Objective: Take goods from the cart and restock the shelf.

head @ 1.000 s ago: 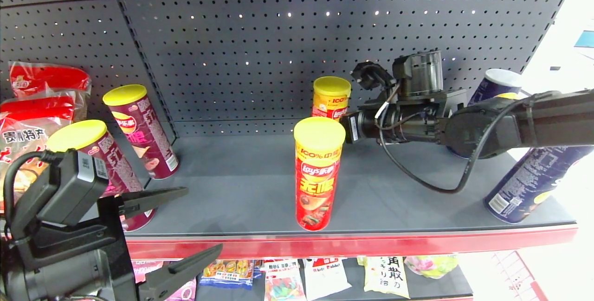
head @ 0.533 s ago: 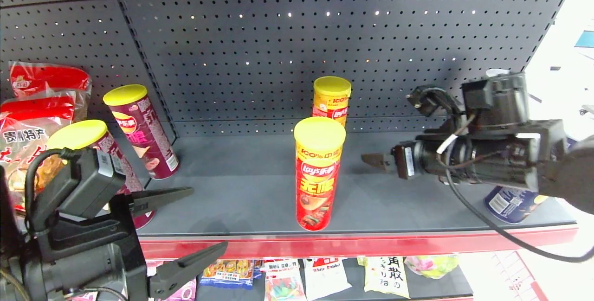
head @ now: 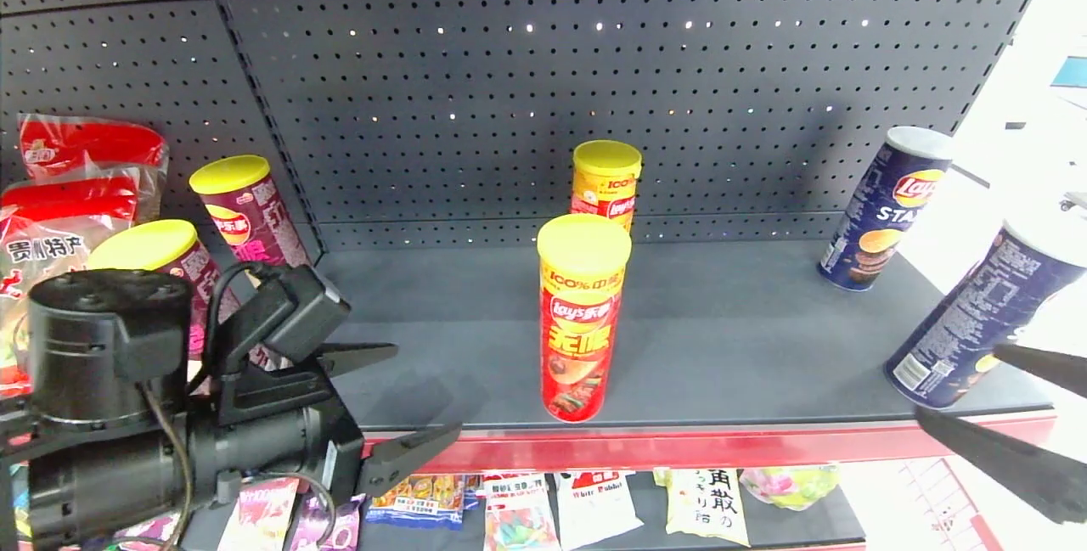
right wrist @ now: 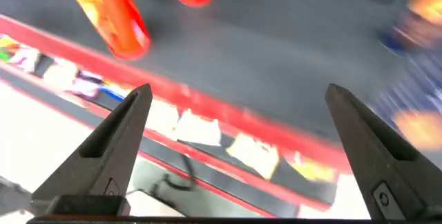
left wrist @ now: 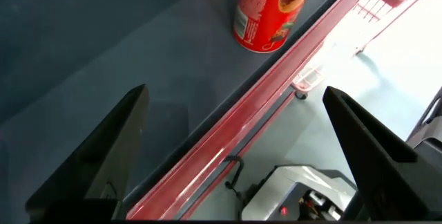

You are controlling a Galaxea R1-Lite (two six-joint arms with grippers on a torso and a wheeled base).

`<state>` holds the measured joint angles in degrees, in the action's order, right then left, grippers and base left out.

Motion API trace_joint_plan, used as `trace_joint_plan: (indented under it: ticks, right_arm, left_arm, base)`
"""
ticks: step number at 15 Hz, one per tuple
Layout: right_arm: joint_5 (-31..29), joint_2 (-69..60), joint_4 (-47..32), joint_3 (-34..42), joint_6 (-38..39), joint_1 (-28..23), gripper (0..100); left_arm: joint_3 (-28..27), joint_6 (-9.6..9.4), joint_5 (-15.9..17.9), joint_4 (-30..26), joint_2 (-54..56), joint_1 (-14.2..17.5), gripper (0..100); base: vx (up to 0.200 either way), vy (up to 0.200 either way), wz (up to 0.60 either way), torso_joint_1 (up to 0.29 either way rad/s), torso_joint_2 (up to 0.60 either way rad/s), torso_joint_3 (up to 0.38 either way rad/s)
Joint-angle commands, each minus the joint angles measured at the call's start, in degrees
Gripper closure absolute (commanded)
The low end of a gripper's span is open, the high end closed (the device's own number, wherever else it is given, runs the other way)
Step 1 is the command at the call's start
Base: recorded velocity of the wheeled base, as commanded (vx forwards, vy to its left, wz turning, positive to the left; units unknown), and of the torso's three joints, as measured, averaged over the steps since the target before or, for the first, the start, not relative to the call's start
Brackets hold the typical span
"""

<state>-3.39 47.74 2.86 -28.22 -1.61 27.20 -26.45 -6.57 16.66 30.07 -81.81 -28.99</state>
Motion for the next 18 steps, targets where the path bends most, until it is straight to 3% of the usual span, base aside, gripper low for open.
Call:
trace_joint_plan:
  ticks: [1, 5, 7, 11, 18]
  right_arm:
    - [-3.5, -29.1, -18.1, 3.4, -1.6, -8.3, 0]
    - [-3.3, -39.5, -24.1, 5.0, -1.0, -15.1, 0]
    - [-3.3, -42.1, -24.5, 7.1, -1.0, -15.1, 0]
    - [-3.4, -42.1, -24.5, 7.7, -0.9, -15.1, 0]
    - [-3.4, -42.1, -24.5, 8.2, -0.3, -15.1, 0]
  left_arm:
    - [-2.7, -0.02, -1.8, 0.1, -7.4, -0.4, 0]
    - [-7.5, -0.11, -5.7, 0.0, -14.0, -1.3, 0]
    - [-10.8, -0.11, -8.8, -0.5, -17.2, -3.3, 0]
    - [-13.5, -0.11, -9.4, -0.7, -20.7, -4.7, 0]
    - [-18.1, -0.37, -14.1, -4.8, -23.5, -4.8, 0]
  base:
    - [0.000, 0.000, 0.00, 0.000, 0.00, 0.000]
    - [0.000, 0.000, 0.00, 0.000, 0.00, 0.000]
    - [0.000, 0.000, 0.00, 0.000, 0.00, 0.000]
    - [0.000, 0.000, 0.00, 0.000, 0.00, 0.000]
    - [0.000, 0.000, 0.00, 0.000, 0.00, 0.000]
